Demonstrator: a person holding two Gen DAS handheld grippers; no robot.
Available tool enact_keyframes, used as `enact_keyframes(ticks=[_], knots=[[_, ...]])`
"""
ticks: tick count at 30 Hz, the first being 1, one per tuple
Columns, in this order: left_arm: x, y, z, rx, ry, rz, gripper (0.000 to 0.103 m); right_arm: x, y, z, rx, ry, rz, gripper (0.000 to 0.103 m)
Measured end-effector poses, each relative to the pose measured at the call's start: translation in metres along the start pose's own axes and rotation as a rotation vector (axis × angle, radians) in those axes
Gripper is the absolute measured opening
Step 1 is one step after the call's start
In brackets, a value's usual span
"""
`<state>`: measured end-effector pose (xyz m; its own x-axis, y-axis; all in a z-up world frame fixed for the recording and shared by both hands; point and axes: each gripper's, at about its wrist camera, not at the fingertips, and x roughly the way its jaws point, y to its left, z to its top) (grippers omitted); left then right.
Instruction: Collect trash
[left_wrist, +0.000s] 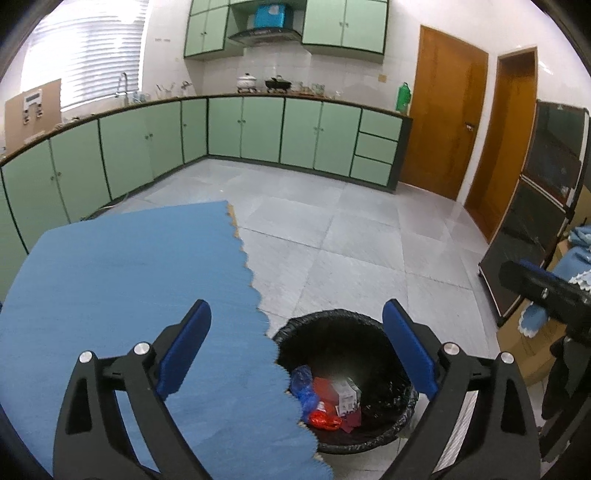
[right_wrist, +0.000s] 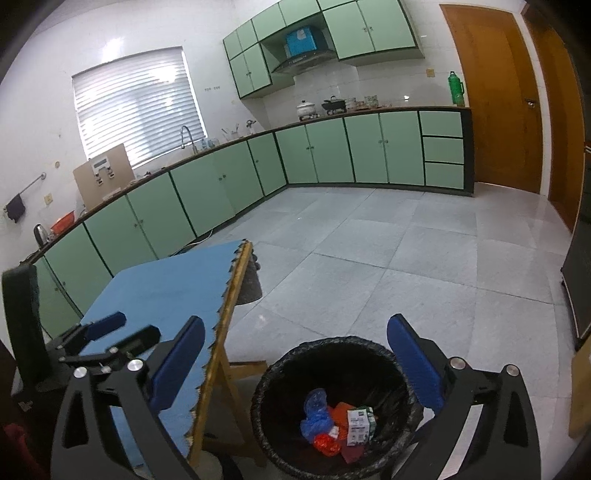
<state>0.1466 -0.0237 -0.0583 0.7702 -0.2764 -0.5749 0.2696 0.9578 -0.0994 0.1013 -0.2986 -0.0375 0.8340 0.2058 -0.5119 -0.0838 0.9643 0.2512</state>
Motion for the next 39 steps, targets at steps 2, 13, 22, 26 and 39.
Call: enact_keyframes(ticks=[2, 13, 22, 26, 39], knots=[[-0.012, 0.004, 0.003, -0.01, -0.021, 0.012, 0.092, -0.004, 0.006, 0.0, -0.007, -0.004, 0.006, 0.097], [-0.054, 0.012, 0.012, -0.029, -0.076, 0.04, 0.092, -0.024, 0.034, 0.007, -0.038, -0.033, 0.038, 0.097], [-0.072, 0.016, 0.011, -0.036, -0.097, 0.055, 0.092, -0.034, 0.057, 0.007, -0.089, -0.049, 0.053, 0.097], [-0.077, 0.018, 0.01, -0.036, -0.107, 0.061, 0.092, -0.037, 0.063, 0.007, -0.099, -0.05, 0.058, 0.097], [-0.091, 0.021, 0.007, -0.029, -0.131, 0.074, 0.092, -0.036, 0.07, 0.007, -0.117, -0.051, 0.063, 0.097]])
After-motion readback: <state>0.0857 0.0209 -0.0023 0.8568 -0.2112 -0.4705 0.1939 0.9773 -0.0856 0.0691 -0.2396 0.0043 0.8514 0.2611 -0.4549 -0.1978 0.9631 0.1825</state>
